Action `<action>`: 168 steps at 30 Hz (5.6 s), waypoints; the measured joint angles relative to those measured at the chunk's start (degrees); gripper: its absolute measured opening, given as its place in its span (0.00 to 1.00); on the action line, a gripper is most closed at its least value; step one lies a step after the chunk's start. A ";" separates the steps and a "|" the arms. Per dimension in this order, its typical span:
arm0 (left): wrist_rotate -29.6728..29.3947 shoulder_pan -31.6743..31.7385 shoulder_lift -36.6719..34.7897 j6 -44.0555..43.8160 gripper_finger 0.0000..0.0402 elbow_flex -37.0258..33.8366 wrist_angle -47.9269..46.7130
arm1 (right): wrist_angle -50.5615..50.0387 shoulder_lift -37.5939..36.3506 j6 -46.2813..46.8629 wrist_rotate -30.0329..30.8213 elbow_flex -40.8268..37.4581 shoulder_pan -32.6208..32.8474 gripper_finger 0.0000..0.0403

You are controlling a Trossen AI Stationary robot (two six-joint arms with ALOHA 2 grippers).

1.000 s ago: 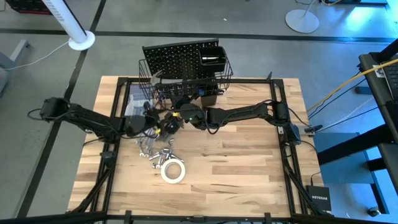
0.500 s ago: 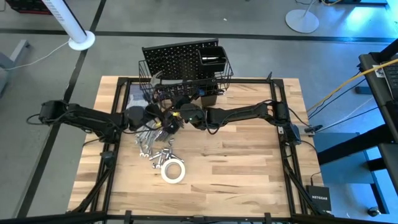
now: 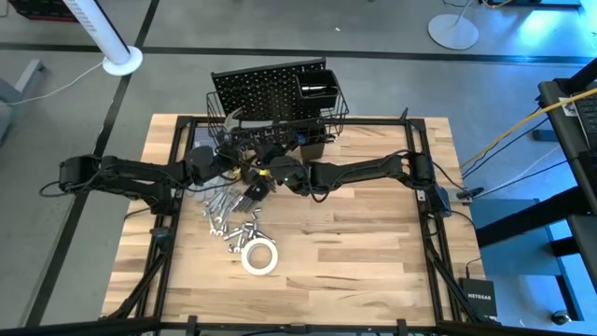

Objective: Hang tools onto peg board
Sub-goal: Hang the red screwdriver on the pegboard, then put the white tape into the wire basket on the pegboard

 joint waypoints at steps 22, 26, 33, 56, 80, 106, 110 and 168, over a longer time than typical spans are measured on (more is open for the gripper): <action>6.55 2.56 -0.02 -0.90 0.15 0.00 1.44 | 0.08 0.04 -1.35 -0.26 0.00 0.08 0.43; 6.41 2.54 -0.02 -3.50 0.15 0.00 1.47 | 0.41 0.04 -1.60 0.28 0.00 0.54 0.44; 5.61 2.42 -0.28 -3.08 0.16 -0.02 2.05 | 0.43 0.04 -2.00 1.74 0.00 1.11 0.44; 3.77 1.42 -2.14 1.16 0.16 -0.14 4.32 | -1.91 0.04 -1.73 1.07 0.00 1.29 0.44; 3.64 4.11 -0.35 -7.28 0.17 -2.05 1.31 | -2.74 0.11 -1.45 1.20 -0.04 1.16 0.45; 4.05 -8.39 -27.25 -4.86 0.52 4.53 -38.82 | -3.55 -3.10 -9.38 2.36 0.06 7.76 0.45; 8.36 -12.76 -29.22 -3.52 0.52 4.59 -45.17 | -10.51 -6.03 -9.12 -1.87 0.07 10.42 0.45; 10.34 -42.62 24.84 -62.43 0.41 26.62 -59.41 | -18.21 -14.58 10.96 -19.59 -39.58 20.63 0.45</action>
